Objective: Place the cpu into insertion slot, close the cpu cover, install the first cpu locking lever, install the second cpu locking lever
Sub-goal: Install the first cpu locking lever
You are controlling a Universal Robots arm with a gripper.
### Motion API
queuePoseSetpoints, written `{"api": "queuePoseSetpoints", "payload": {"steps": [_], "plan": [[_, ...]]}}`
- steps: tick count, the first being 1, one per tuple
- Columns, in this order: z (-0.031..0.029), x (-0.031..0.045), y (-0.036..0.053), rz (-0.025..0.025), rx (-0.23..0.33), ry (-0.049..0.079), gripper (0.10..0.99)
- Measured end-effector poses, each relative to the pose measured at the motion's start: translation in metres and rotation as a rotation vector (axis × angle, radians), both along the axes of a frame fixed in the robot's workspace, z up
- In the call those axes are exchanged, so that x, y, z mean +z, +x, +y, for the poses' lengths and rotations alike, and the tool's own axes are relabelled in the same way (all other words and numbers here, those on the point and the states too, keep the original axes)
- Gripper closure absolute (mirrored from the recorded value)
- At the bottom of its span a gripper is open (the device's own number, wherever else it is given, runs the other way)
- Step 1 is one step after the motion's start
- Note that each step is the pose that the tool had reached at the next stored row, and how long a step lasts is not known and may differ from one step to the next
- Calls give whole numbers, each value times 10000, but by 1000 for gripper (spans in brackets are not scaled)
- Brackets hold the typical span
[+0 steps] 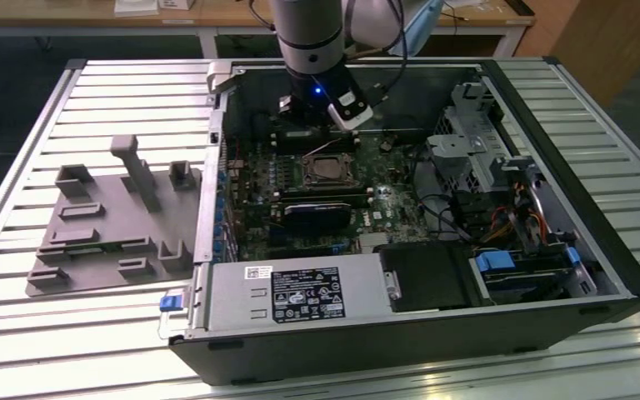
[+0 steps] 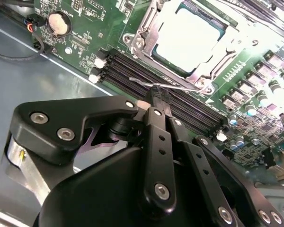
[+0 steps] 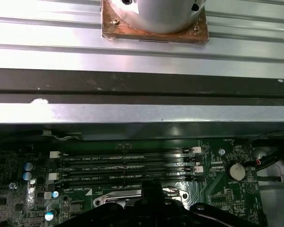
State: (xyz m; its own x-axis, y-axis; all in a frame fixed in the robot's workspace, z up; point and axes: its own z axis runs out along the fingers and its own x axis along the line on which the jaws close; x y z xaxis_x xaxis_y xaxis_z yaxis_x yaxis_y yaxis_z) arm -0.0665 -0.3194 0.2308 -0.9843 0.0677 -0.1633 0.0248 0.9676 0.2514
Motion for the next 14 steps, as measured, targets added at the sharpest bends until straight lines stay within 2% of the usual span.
{"api": "queuePoseSetpoints", "payload": {"steps": [14], "plan": [[0, -31, 14, 0, -143, -62, 984]]}}
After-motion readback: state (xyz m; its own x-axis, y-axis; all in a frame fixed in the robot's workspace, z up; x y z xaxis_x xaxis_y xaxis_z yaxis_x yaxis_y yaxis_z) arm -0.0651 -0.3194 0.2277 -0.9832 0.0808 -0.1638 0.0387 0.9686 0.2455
